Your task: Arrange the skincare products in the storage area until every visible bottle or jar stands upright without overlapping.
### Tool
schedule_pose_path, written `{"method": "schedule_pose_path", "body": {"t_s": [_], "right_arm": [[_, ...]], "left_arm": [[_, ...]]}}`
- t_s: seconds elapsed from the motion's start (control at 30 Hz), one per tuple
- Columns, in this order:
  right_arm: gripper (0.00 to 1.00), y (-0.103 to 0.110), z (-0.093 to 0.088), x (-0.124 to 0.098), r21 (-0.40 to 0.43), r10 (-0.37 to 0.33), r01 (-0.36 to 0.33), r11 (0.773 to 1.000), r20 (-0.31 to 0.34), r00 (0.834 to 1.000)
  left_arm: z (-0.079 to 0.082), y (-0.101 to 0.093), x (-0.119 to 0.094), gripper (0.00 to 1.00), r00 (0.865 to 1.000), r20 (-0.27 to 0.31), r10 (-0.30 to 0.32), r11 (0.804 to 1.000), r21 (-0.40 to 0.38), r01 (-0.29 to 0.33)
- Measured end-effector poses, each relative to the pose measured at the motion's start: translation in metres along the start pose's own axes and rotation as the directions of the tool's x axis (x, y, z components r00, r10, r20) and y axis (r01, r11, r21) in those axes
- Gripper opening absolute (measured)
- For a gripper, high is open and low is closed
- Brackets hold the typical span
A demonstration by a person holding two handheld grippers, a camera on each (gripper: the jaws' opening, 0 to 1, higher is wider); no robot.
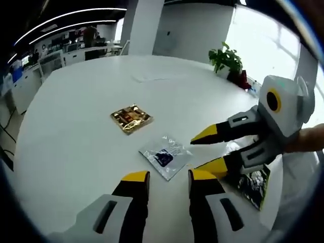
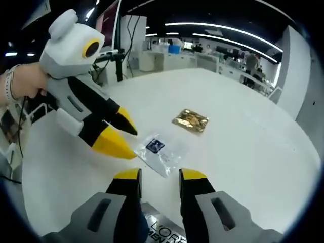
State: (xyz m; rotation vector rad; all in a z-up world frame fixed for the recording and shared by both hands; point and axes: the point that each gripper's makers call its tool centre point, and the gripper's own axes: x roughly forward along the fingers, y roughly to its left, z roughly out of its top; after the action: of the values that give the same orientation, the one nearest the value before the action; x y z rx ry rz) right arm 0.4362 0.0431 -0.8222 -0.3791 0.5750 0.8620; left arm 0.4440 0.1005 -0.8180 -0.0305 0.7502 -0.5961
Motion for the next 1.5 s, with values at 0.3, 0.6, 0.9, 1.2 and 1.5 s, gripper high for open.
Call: {"method": "schedule_pose_path", "body": {"t_s": [0.3, 0.6, 0.9, 1.2, 1.5], "right_arm": [[0.28, -0.007, 0.001, 0.011, 0.074, -0.002, 0.002, 0.997, 0.011, 1.0], [0.25, -0.004, 0.004, 0.019, 0.112, 0.019, -0.022, 0.993, 0.027, 0.999], [0.2, -0.005, 0.003, 0.018, 0.11, 0.009, -0.011, 0.994, 0.022, 1.0], [0.18, -0.004, 0.002, 0.017, 0.118, 0.005, -0.007, 0.993, 0.019, 1.0], [0.11, -0.003, 0.002, 0.014, 0.126, 0.011, -0.013, 0.992, 0.022, 1.0]], "left_arm": [[0.0, 0.015, 0.011, 0.31, 1.0, -0.011, 0.002, 1.0, -0.009, -0.002], [0.004, 0.01, 0.011, 0.27, 1.0, 0.018, -0.011, 0.997, -0.074, 0.012], [0.006, 0.009, 0.011, 0.26, 0.999, 0.035, -0.022, 0.99, -0.136, 0.027], [0.012, 0.014, 0.007, 0.17, 0.996, 0.074, -0.046, 0.971, -0.23, 0.062], [0.011, -0.001, 0.016, 0.14, 0.991, 0.086, -0.102, 0.952, -0.282, 0.123]]}}
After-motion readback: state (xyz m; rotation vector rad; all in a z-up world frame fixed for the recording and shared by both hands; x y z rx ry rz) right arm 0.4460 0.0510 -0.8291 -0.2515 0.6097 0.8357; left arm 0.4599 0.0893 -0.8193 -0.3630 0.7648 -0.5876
